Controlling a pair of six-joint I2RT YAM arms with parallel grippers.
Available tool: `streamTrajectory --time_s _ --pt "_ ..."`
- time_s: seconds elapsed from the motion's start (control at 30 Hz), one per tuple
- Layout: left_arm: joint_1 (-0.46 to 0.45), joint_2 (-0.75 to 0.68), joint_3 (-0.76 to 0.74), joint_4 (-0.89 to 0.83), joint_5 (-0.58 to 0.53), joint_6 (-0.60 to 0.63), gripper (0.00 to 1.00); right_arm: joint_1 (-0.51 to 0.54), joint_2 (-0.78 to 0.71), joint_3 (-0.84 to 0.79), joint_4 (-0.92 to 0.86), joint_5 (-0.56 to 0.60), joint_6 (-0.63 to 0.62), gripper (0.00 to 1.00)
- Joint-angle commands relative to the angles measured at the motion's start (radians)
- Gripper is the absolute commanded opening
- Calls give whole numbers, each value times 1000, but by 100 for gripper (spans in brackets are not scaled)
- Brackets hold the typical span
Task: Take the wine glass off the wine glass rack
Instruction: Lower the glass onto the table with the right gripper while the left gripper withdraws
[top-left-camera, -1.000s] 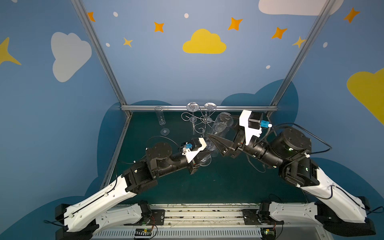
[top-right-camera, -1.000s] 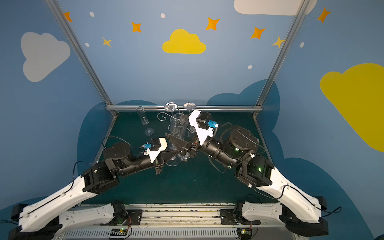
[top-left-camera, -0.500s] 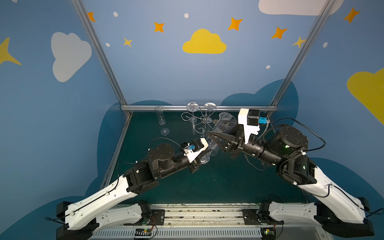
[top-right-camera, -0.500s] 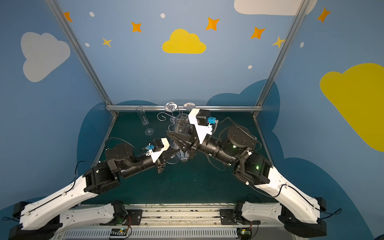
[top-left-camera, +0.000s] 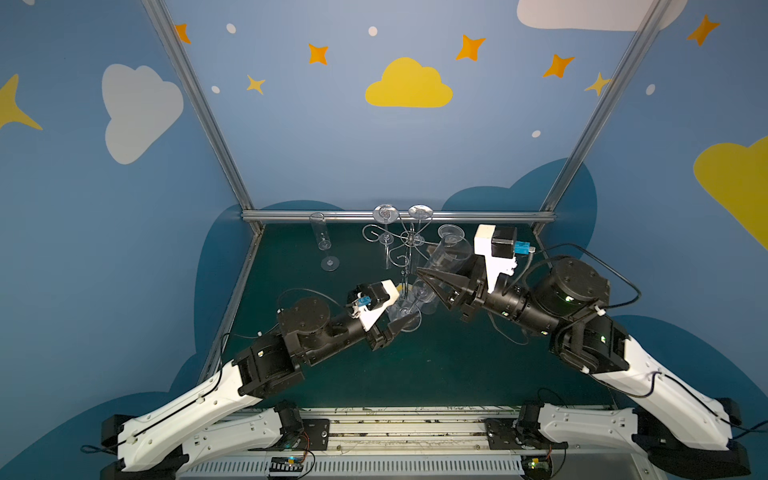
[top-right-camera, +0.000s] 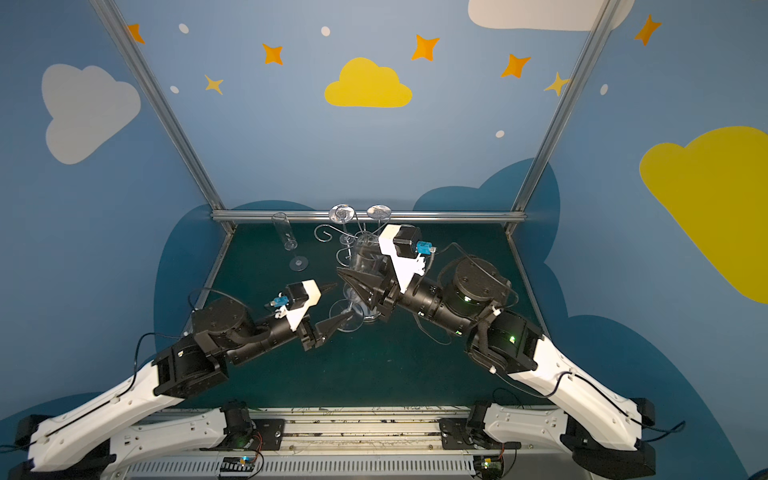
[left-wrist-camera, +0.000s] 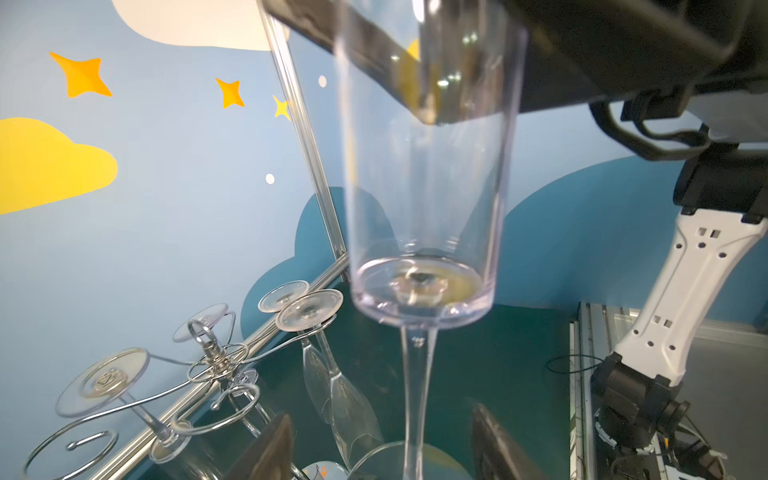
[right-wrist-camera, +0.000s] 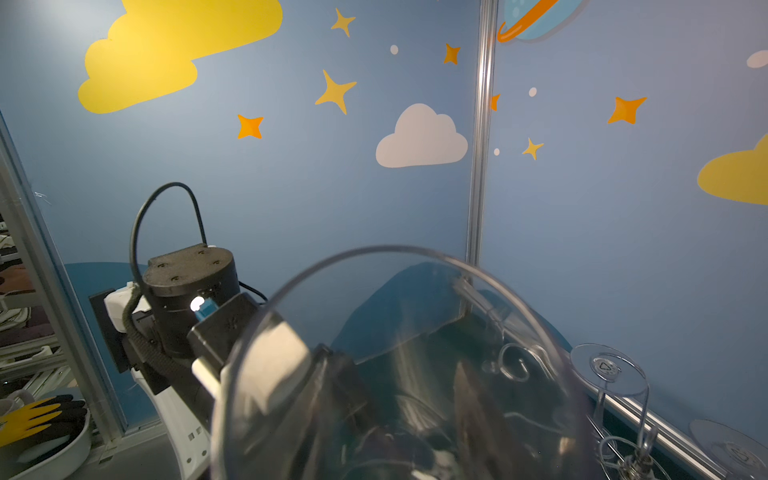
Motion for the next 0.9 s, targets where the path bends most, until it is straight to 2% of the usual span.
streamTrajectory --time_s 0.0,0.13,0.37,0.67,0.77,0.87 --pt "-3 -62 -19 55 -54 -27 69 -6 -65 -43 -2 50 -10 30" --pt "-3 -120 -47 29 -102 -49 71 -9 -142 -129 -42 139 -13 29" --pt "-3 -193 -92 0 -159 -83 72 -15 -307 -305 -110 387 -57 27" --pt "-3 -199 -112 7 -178 -96 72 -89 -448 -508 -112 597 -144 25" --pt "-3 -190 -111 13 -183 -88 73 -168 -449 -583 -73 615 -190 24" --pt "-3 -184 -116 34 -203 -72 73 -290 -443 -680 41 532 -202 24"
